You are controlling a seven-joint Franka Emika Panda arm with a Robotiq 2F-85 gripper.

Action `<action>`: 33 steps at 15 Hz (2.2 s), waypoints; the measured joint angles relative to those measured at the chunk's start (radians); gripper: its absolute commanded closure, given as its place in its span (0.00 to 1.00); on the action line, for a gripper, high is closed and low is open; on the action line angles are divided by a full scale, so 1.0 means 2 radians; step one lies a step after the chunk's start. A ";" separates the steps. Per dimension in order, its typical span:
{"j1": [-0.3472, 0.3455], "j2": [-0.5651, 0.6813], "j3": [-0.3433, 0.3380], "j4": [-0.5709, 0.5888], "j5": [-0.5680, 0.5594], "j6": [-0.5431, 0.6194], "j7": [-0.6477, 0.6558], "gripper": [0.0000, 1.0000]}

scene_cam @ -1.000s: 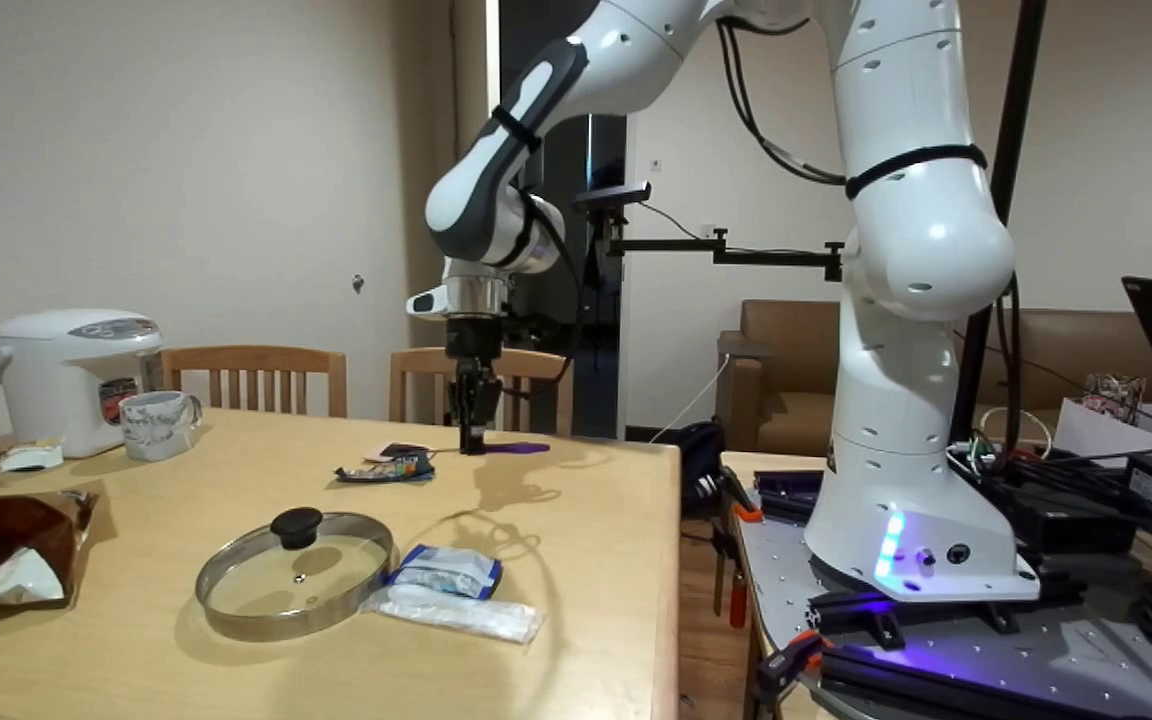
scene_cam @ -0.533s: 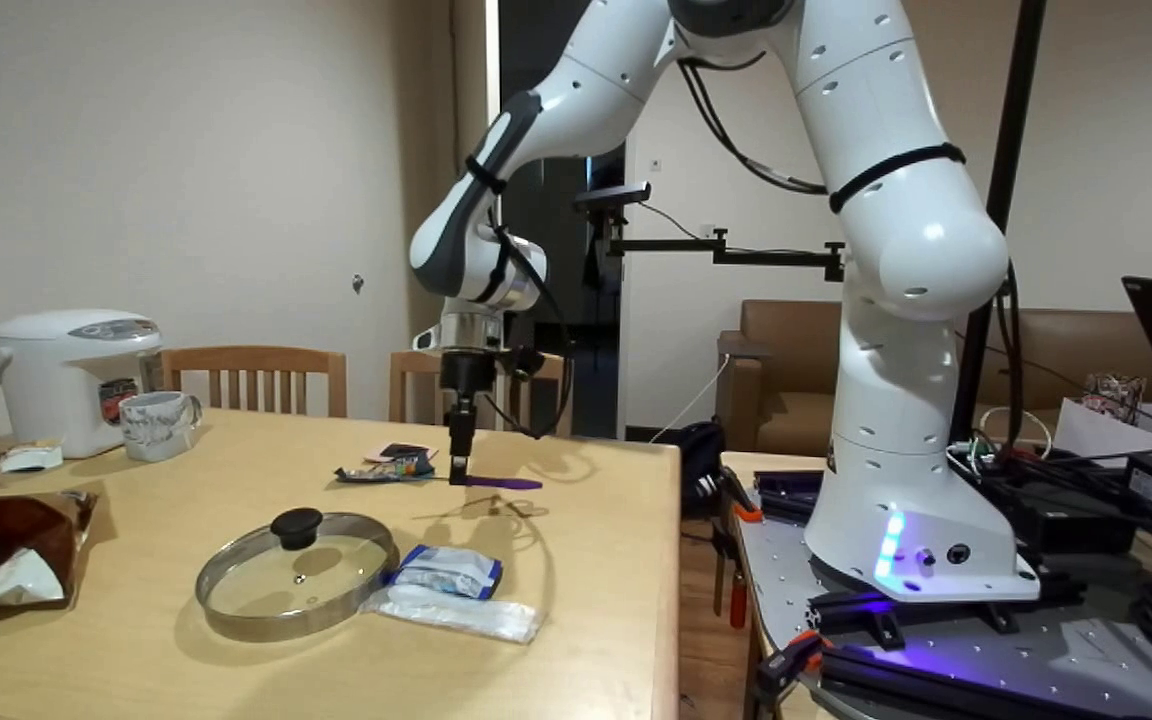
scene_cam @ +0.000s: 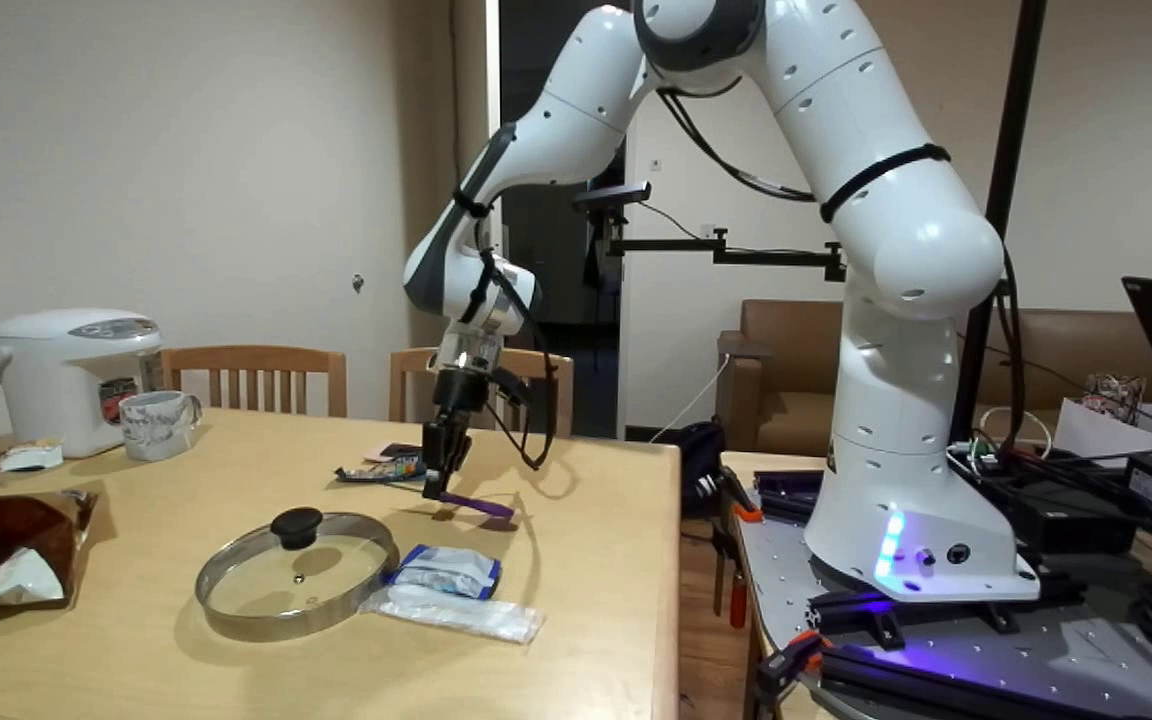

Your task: Place the pair of scissors next to the lid

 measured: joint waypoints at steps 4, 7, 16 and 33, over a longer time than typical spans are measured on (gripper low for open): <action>0.010 0.025 0.002 0.006 0.014 0.042 0.019 0.94; 0.032 0.029 -0.003 0.004 -0.027 0.078 0.062 0.94; 0.047 0.029 -0.003 -0.002 -0.180 0.127 0.219 0.94; 0.050 0.027 0.023 -0.010 -0.416 0.127 0.284 0.17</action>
